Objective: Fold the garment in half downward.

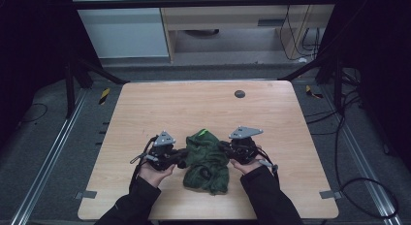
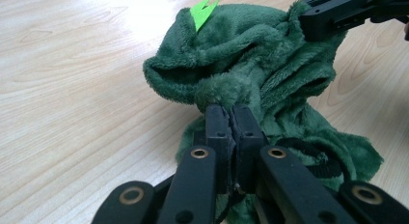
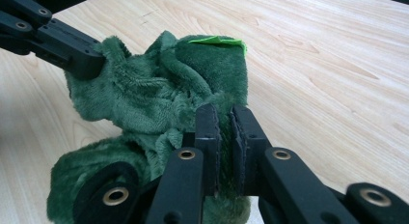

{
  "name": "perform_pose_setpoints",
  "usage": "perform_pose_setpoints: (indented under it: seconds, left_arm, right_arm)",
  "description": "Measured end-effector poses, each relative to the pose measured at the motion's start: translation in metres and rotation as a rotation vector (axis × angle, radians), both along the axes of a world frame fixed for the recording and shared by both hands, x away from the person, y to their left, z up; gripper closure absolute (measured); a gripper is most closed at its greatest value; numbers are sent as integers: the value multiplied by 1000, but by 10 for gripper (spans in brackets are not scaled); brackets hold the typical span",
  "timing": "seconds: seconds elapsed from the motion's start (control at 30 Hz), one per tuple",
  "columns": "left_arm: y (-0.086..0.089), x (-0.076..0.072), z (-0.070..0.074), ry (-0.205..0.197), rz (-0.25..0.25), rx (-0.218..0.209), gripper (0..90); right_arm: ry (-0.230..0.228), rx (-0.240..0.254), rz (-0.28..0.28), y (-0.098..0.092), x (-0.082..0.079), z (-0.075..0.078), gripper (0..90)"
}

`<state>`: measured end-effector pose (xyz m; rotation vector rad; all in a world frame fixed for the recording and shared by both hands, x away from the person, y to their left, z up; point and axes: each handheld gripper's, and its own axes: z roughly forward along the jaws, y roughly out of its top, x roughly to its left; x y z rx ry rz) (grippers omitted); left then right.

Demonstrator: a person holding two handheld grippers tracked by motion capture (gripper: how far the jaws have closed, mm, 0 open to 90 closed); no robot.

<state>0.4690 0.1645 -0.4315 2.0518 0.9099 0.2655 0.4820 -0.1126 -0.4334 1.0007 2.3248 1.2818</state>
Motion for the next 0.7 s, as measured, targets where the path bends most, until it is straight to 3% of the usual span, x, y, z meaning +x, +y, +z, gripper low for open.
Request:
perform_pose_setpoints:
  seconds: [0.7]
  left_arm:
    - [3, -20, -11, 30, -44, 30, 877]
  right_arm:
    - [16, 13, 55, -10, -35, -13, 816]
